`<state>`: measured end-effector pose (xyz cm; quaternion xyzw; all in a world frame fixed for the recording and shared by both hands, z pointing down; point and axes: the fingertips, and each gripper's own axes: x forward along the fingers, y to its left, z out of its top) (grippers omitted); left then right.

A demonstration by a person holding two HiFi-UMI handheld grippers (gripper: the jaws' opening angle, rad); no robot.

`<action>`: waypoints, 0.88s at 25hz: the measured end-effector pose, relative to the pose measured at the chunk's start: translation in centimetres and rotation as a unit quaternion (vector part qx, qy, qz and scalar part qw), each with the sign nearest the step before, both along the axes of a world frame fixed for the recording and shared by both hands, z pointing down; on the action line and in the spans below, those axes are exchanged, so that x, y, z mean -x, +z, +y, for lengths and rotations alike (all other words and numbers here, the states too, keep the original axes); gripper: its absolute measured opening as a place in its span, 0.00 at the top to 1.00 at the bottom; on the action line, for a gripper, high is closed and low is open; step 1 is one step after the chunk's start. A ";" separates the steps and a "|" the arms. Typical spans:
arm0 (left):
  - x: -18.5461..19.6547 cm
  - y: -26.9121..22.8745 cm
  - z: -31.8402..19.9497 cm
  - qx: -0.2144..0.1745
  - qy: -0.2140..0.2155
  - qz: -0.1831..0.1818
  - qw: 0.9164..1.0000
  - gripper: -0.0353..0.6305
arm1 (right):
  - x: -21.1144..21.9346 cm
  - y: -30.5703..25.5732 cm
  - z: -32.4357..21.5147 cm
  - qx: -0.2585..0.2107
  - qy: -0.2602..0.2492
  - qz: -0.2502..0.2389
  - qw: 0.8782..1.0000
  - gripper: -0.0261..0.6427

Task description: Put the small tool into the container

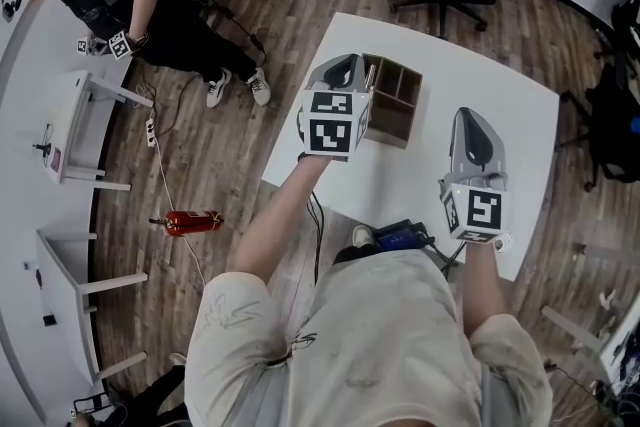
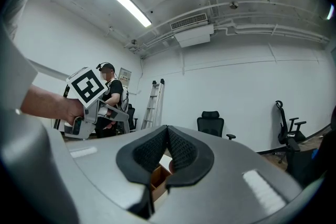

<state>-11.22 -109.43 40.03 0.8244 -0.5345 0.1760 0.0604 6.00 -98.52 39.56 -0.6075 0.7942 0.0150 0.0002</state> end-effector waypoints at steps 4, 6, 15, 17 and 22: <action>-1.4 -2.5 1.2 -0.032 0.011 0.031 0.999 0.92 | -0.6 -0.4 0.0 -0.001 -0.001 0.001 1.000 0.95; -1.7 -4.4 2.0 -0.052 0.017 0.048 0.997 0.92 | -0.5 -0.9 0.1 -0.002 -0.001 0.001 1.000 0.95; -2.6 -8.9 5.6 -0.179 0.067 0.108 0.976 0.92 | 0.1 -1.3 -0.2 -0.007 0.001 0.003 1.000 0.95; -3.2 -9.4 6.4 -0.201 0.074 0.114 0.970 0.92 | -0.2 -1.2 -0.2 -0.008 0.003 0.003 1.000 0.95; -3.4 -10.6 7.9 -0.227 0.075 0.126 0.963 0.92 | -0.4 -1.9 -0.4 -0.010 0.008 0.001 1.000 0.95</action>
